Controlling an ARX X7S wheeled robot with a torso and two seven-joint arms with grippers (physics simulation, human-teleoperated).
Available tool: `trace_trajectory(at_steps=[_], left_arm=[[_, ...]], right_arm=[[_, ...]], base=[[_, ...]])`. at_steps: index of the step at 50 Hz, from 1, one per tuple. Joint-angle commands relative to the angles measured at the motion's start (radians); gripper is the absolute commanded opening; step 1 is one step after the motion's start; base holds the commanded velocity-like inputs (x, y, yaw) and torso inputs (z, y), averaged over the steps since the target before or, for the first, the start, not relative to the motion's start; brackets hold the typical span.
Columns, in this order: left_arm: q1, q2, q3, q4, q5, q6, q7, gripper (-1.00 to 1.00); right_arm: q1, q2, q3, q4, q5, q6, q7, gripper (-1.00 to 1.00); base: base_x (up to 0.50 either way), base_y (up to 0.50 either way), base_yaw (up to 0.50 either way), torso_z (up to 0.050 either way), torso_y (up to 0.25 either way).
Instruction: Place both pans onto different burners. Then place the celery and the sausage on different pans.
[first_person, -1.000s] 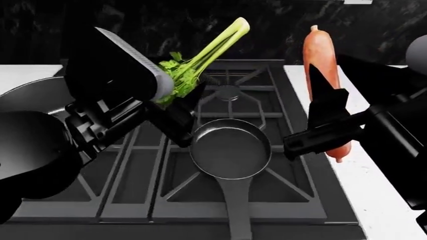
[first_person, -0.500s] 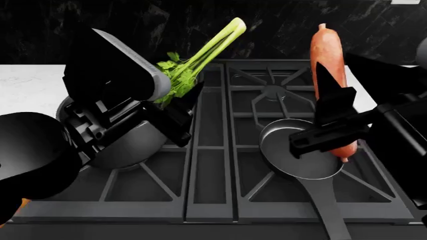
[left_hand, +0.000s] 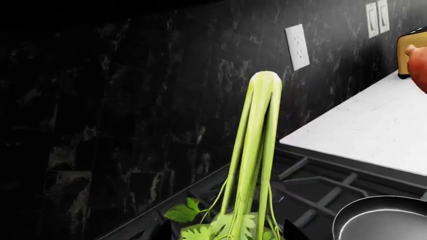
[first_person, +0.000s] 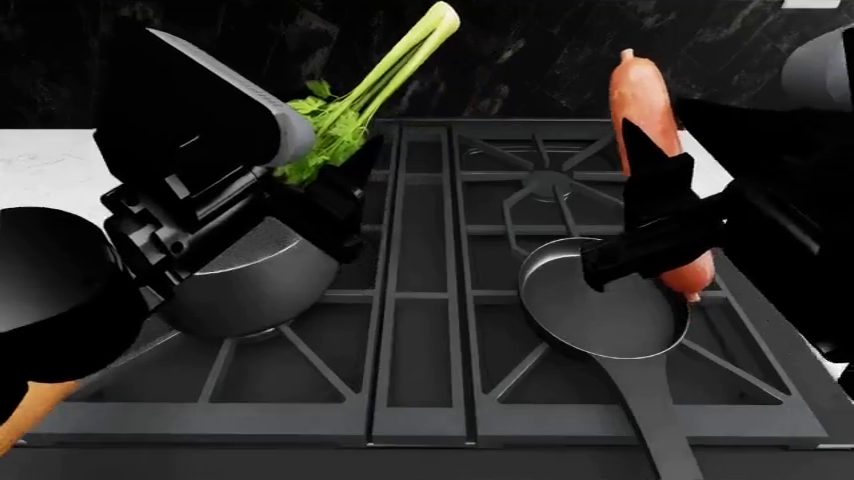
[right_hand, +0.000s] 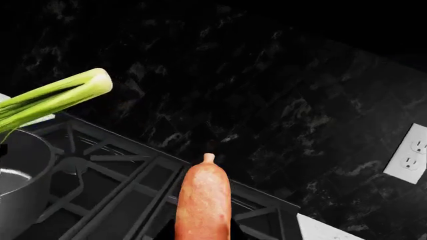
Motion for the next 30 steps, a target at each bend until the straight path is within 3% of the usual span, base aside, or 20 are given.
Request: trace_trajectory(at_steps=[1,17,24,30], left_arm=[[0.003,-0.014,-0.02,-0.01,0.0,0.019,-0.012,-1.0],[0.013,0.001,-0.006,-0.034,0.026,0.028,-0.001,-1.0],[-0.005,0.008,-0.006,-0.043,0.025,0.023,0.006,-1.0],[-0.002,0.008,-0.009,-0.047,0.025,0.029,0.009,-1.0]], right_arm=[[0.126,-0.079,-0.045,0.228,-0.065,0.236,-0.228,-1.0],[0.238,-0.169,-0.149,0.505,-0.193,0.508,-0.555,-1.0],[0.215,-0.205,-0.197,0.55,-0.284,0.538,-0.676,-1.0],[0.182,-0.194,-0.211,0.549,-0.276,0.533,-0.677,-1.0]], base=[[0.0,0.0,0.0,0.0,0.0],[0.0,0.0,0.0,0.0,0.001],[0.0,0.0,0.0,0.001,0.0],[0.0,0.0,0.0,0.0,0.002]])
